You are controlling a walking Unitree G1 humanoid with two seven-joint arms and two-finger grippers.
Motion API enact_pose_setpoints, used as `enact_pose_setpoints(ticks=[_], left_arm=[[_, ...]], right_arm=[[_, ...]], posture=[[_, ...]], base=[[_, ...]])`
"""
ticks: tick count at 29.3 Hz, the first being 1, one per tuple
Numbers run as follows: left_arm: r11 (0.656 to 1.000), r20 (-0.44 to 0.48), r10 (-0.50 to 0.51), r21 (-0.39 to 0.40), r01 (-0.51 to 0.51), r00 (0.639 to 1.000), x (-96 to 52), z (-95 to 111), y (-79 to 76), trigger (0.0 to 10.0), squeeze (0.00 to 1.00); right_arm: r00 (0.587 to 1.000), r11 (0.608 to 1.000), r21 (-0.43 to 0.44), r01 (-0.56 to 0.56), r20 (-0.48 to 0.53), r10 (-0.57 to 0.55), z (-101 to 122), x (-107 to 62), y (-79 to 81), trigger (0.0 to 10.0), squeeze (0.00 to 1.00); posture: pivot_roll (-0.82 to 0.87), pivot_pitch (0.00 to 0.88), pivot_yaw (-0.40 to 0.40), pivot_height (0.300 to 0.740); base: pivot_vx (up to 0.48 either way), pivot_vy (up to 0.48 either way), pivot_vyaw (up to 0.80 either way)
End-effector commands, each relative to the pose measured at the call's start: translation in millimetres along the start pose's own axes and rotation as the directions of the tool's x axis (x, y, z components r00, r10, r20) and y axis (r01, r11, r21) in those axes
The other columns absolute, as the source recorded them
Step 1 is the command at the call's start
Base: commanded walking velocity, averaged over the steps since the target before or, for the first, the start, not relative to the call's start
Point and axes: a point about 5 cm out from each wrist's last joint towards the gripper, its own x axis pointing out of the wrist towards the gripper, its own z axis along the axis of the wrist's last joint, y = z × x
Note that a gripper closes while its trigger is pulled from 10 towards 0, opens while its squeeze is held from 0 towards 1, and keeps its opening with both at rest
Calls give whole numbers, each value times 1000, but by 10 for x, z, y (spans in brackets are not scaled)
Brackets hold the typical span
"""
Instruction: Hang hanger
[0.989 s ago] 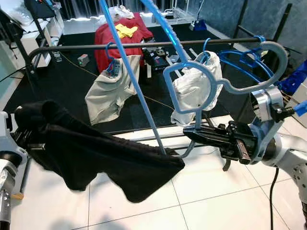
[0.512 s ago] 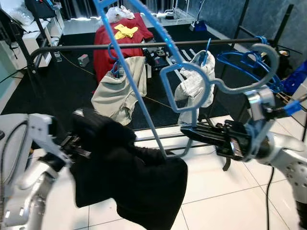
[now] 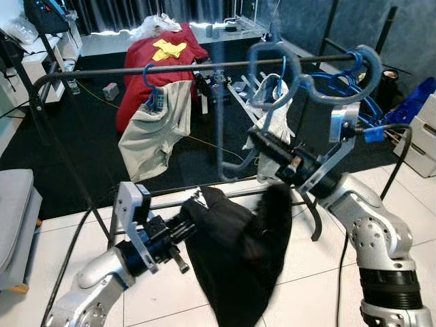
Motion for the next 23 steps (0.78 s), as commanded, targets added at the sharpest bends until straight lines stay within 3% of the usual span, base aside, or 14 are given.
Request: enact_pose_setpoints(ticks=[1,5,7,8,11,12,13,14,15,16,17,19,20,23], left_arm=[[1000,26,-15,10,15,1000,-42,104,-9,3922,0],[1000,101,11,-1,-11,995,24,195,-22,3765,0],[999,143,49,-4,-49,988,72,236,-1,3765,0],[986,151,159,30,-166,976,104,238,113,3922,0],[977,141,200,47,-209,970,97,222,160,4431,0],[955,116,283,58,-291,952,61,186,260,4431,0],[895,50,436,80,-439,898,-52,85,454,10000,0],[841,6,534,102,-532,845,-147,17,581,10000,0],[841,6,534,102,-532,845,-147,17,581,10000,0],[776,-44,625,151,-613,780,-265,-65,685,10000,0],[776,-44,625,151,-613,780,-265,-65,685,10000,0],[571,-102,821,166,-804,561,-586,-225,794,10000,0],[501,-112,865,151,-852,488,-701,-262,769,10000,0],[478,-122,877,146,-866,464,-759,-282,674,10000,0]], right_arm=[[998,992,126,-16,56,9,-32,19,26,0,0],[995,966,247,-83,71,67,-206,85,192,0,0],[996,966,241,-89,22,86,-325,116,269,0,0],[989,990,134,-47,-136,65,-523,116,281,0,0],[981,996,89,-30,-189,47,-573,98,254,0,0],[967,999,21,40,-253,-33,-627,61,148,0,0],[932,987,-97,131,-328,-156,-688,-30,-30,10000,0],[899,966,-183,184,-365,-241,-721,-99,-153,10000,0],[899,966,-183,184,-365,-241,-721,-99,-153,10000,0],[856,932,-285,223,-400,-327,-767,-192,-274,10000,0],[856,932,-285,223,-400,-327,-767,-192,-274,10000,0],[795,880,-383,281,-422,-437,-869,-397,-383,10000,0],[771,864,-406,296,-432,-468,-923,-493,-387,10000,0],[756,861,-397,319,-441,-484,-989,-598,-345,10000,0]], posture=[[-71,57,42,740],[-73,61,40,740],[-74,59,41,740],[-73,63,43,740],[-73,63,43,740],[-73,64,43,740],[-72,67,46,740],[-72,67,46,740],[-72,67,46,740],[-66,69,45,740],[-66,69,45,740],[-63,77,45,740],[-63,78,45,740],[-56,88,37,740]], base=[[0,0,0],[0,0,0],[0,0,0],[0,0,0],[0,0,0],[0,0,0],[0,0,0],[0,0,0],[0,0,0],[0,0,0],[0,0,0],[0,0,253],[0,0,506],[0,0,698]])
